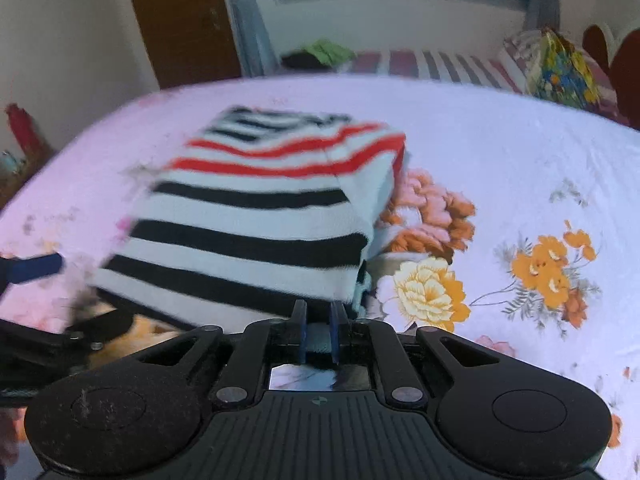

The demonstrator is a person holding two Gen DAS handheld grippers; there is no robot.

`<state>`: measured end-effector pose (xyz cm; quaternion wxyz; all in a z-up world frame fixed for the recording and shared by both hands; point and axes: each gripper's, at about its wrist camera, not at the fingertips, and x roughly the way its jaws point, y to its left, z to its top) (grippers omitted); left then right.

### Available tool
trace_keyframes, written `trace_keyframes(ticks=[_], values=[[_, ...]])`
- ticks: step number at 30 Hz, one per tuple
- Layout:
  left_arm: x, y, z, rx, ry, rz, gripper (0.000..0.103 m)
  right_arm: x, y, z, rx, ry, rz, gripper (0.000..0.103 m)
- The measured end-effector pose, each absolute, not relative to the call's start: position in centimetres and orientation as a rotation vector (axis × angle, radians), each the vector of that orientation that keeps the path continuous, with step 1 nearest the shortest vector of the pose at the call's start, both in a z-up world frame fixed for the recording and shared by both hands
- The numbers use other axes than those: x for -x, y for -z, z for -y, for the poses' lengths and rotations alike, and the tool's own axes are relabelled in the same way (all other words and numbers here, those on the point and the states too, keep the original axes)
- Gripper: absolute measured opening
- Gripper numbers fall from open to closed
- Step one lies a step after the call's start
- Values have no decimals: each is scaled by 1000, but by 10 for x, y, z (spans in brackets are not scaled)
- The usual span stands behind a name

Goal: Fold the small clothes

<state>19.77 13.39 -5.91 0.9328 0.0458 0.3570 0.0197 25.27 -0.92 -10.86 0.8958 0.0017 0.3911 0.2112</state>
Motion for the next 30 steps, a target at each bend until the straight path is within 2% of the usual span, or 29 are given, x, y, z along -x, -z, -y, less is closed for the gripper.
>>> trace_keyframes(ticks=[2, 3, 4, 14, 16, 24, 27, 30], values=[[-185, 47, -135, -71, -47, -717, 102, -231, 95, 18, -3, -426, -765, 41], [-180, 42, -134, -73, -52, -714, 102, -218, 87, 24, -15, -420, -719, 71], [-175, 37, -132, -77, -50, -723, 102, -205, 80, 30, -26, -426, -684, 76], [-82, -23, -108, -65, -23, -624, 102, -96, 6, 47, -9, -434, -544, 77], [-61, -32, -101, -79, -27, -612, 102, -74, -3, 48, -3, -427, -518, 93], [3, -60, -90, -63, -34, -554, 102, -8, -17, 60, -34, -389, -499, 94], [18, -68, -87, -71, -43, -523, 102, 7, -19, 64, -57, -373, -515, 99], [26, -73, -88, -72, -49, -508, 102, 18, -24, 66, -56, -380, -507, 99]])
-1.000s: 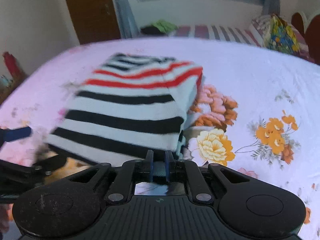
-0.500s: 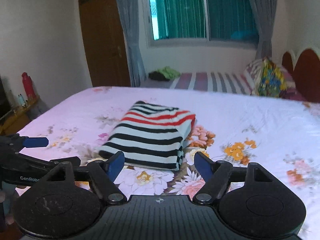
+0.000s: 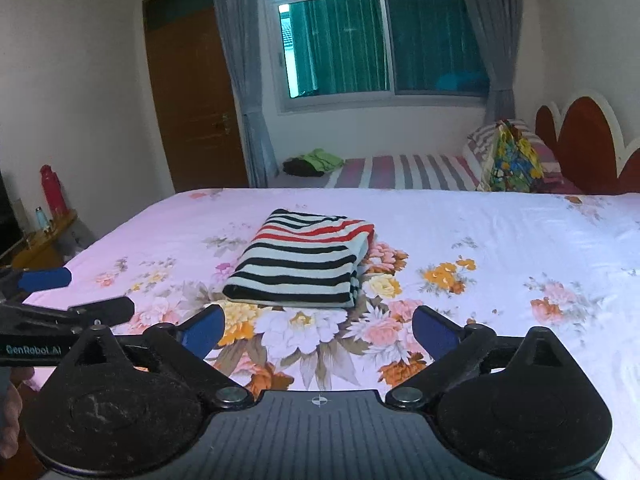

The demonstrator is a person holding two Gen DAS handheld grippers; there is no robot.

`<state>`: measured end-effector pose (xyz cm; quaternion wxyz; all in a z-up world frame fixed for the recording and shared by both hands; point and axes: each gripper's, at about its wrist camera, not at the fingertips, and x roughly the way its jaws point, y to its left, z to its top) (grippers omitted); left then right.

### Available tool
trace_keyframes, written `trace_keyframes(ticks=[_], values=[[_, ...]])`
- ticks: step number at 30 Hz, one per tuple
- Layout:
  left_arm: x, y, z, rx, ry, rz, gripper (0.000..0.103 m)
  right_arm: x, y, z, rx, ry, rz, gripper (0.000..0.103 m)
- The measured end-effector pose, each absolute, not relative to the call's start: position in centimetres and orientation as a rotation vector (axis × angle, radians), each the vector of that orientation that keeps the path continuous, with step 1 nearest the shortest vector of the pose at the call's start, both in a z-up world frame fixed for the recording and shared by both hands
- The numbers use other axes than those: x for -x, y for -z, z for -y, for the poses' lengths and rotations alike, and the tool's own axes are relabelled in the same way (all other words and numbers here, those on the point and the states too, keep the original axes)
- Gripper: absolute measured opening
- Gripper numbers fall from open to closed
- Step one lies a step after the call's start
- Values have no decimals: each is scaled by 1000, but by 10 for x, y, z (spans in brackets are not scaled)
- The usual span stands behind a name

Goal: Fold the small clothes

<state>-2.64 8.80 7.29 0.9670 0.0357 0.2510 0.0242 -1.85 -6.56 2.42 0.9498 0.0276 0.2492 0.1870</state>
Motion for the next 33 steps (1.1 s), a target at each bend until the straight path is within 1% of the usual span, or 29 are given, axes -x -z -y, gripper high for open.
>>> trace_keyframes(ticks=[4, 12, 33], values=[[31, -77, -88, -81, -47, -492, 102, 28, -34, 65, -58, -372, -468, 99], [31, -82, -88, -91, -39, -472, 102, 30, -40, 66, -66, -371, -455, 99], [33, -75, -106, -62, -71, -500, 102, 24, -36, 56, -87, -383, -493, 99]])
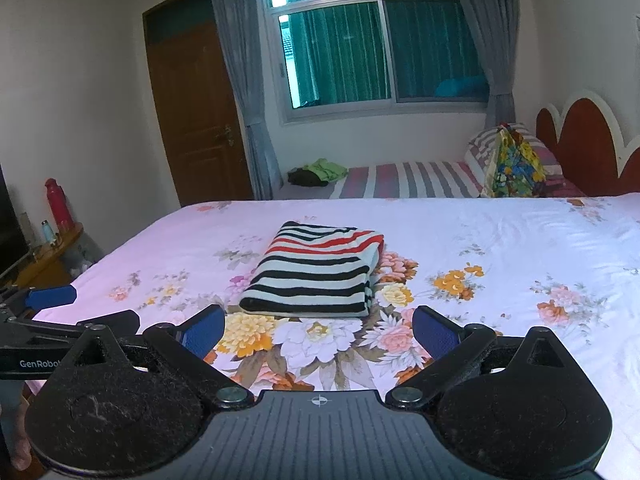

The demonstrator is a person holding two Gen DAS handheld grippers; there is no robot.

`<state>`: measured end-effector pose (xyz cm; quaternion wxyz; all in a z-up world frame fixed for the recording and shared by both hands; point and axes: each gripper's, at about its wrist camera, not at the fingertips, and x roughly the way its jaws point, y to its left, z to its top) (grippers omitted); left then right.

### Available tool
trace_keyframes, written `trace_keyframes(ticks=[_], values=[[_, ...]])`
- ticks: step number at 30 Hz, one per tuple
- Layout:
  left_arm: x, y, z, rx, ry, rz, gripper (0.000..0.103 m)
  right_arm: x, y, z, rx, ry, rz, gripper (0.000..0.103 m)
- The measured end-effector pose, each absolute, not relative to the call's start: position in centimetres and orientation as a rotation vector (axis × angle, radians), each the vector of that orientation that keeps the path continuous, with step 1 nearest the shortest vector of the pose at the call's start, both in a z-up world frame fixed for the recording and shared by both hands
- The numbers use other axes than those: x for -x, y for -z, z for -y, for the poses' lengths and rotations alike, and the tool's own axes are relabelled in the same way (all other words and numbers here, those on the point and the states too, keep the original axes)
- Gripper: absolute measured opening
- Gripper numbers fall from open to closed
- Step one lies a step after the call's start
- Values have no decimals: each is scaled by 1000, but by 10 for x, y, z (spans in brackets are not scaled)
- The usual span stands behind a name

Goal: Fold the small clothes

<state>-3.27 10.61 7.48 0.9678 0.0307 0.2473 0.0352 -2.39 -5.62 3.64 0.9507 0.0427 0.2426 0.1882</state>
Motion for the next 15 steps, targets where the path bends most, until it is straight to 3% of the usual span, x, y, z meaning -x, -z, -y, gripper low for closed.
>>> trace_keyframes(ticks=[15], values=[[36, -74, -115, -34, -84, -503, 102, 22, -33, 51, -70, -402, -500, 99]])
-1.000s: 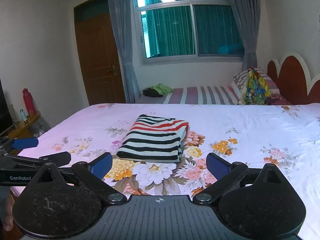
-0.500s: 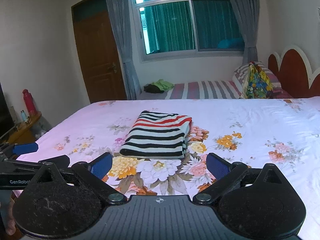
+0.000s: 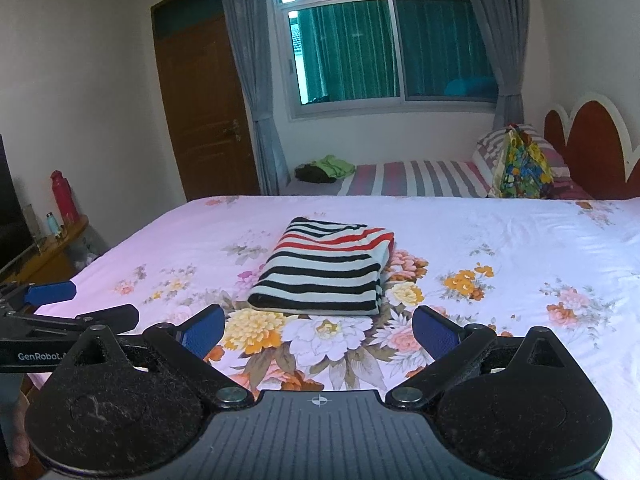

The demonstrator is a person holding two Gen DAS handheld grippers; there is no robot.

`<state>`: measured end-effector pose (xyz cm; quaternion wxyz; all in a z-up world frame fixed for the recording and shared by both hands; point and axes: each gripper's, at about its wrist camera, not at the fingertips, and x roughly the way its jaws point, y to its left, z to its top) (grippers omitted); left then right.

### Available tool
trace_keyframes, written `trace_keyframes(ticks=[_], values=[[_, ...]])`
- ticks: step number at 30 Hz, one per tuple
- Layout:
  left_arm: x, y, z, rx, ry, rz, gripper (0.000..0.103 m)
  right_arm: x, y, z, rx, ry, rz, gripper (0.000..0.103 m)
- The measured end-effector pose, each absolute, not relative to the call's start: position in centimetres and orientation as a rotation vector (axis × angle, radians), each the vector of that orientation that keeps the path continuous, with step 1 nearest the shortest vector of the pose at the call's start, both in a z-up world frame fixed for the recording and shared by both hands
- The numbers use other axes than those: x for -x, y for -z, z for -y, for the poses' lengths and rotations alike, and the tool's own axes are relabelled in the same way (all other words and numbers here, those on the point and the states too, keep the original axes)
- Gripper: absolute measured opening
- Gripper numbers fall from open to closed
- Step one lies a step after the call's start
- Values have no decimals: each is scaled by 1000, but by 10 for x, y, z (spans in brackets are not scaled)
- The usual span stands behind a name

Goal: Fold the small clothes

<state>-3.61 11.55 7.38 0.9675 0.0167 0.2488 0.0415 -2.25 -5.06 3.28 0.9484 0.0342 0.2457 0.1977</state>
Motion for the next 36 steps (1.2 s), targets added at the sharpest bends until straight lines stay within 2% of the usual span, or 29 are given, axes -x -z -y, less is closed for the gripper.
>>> trace_keyframes(ticks=[31, 36], values=[[31, -73, -100, -52, -69, -495, 101, 23, -30, 69, -73, -399, -514, 99], [28, -71, -99, -74, -98, -481, 96, 24, -30, 71, -77, -398, -513, 99]])
